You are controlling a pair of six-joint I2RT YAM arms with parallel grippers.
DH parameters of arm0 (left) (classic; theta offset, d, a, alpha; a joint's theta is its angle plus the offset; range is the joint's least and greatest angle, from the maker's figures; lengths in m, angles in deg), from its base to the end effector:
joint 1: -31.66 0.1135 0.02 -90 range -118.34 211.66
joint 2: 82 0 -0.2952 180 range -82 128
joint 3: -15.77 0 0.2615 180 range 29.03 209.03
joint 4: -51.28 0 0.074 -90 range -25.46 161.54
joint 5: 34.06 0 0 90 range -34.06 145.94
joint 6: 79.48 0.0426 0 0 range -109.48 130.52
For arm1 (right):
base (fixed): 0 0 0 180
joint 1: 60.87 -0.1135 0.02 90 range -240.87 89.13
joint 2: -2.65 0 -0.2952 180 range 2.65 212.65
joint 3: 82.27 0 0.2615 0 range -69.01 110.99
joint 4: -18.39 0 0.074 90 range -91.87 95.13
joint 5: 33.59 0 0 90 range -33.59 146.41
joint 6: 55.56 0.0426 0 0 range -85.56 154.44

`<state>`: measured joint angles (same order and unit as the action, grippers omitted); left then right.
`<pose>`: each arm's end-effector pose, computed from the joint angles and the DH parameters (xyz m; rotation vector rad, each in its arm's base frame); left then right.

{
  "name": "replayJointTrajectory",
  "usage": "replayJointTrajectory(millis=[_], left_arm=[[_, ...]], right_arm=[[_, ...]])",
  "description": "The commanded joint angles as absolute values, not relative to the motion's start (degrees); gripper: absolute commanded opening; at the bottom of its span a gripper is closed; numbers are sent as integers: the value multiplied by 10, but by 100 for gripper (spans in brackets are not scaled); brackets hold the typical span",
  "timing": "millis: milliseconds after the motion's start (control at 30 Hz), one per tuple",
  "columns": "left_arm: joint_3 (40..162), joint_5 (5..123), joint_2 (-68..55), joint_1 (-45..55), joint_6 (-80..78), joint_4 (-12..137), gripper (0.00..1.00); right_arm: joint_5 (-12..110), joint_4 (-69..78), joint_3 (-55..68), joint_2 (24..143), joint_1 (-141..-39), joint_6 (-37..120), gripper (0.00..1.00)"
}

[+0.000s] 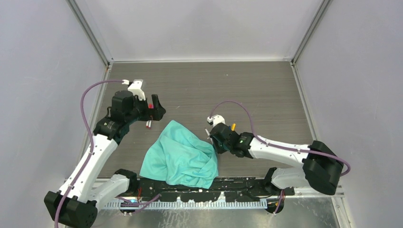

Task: Insert the pens into the pen caps

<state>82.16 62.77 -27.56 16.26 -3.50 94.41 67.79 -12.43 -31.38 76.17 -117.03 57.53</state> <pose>0.1950 -0.0590 0.3476 0.0977 2.1385 -0.4297 0.1443 0.2001 0.2030 -0.6346 2.4275 0.3357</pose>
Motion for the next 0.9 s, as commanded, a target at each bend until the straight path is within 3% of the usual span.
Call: replayJointTrajectory(millis=[0, 233, 567, 667, 867], left_arm=[[801, 645, -309, 113, -119, 879, 99], [770, 592, -306, -56, -269, 775, 94], [743, 560, -273, -141, -360, 688, 88], [748, 558, -261, -146, -365, 685, 76], [756, 560, -240, -154, -365, 677, 65]], right_arm=[[722, -82, -298, 709, -1174, 596, 1], [717, -1, -291, 656, -1174, 651, 1], [667, 127, -307, 607, -1174, 709, 0], [646, 144, -309, 602, -1174, 711, 1], [626, 164, -317, 589, -1174, 726, 1]])
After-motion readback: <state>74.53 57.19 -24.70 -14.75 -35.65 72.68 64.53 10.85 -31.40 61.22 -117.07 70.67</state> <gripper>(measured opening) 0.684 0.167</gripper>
